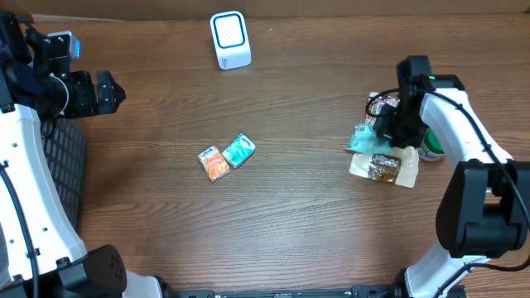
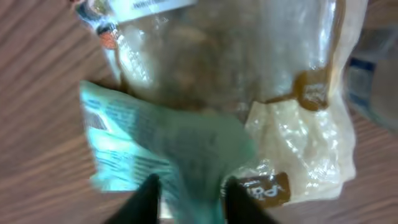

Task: Scan the item barcode
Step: 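Carry the green pack right and drop it beside the snack bag, then move the right gripper to the teal Kleenex pack and grasp it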

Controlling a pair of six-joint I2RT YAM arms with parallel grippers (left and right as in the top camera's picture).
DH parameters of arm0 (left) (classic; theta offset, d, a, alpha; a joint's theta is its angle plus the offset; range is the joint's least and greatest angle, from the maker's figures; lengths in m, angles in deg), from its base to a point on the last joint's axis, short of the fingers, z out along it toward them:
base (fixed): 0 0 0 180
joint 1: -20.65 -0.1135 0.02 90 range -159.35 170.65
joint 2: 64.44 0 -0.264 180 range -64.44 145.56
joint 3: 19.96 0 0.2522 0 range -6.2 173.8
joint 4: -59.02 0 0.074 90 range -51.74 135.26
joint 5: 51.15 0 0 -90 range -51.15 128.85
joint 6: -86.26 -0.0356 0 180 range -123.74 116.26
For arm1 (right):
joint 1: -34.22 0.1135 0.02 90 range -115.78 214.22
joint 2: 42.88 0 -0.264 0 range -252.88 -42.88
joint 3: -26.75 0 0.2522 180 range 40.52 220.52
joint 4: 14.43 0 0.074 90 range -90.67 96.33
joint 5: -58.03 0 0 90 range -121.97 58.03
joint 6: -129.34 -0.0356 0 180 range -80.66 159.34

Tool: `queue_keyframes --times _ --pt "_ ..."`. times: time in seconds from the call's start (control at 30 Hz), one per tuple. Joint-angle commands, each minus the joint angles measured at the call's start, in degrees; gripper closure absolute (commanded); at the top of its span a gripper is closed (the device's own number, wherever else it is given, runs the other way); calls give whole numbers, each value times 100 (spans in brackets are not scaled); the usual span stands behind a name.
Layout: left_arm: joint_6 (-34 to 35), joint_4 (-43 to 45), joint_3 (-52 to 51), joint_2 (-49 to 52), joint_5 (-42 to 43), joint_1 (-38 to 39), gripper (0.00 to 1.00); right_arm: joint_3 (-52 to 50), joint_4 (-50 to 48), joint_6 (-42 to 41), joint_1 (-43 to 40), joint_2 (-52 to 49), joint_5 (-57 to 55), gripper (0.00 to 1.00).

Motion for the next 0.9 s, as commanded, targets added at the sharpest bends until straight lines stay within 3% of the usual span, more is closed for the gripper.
queue_keyframes --times 0.0,0.17,0.43,0.57,0.77,0.87 --pt "-105 9 57 -11 4 48 1 -7 31 52 -76 20 -20 56" --pt "-103 9 57 -11 7 48 0 168 251 337 -94 22 0 48" --pt "-103 9 57 -11 7 48 0 1456 1346 485 -17 24 59 56" --pt "-103 9 57 -11 7 48 0 1926 1589 1021 258 24 883 55" --pt "-105 9 57 -11 7 48 0 1845 966 984 1005 22 2133 55" --pt "-103 7 57 -11 7 48 0 1746 426 420 1491 15 2223 58"
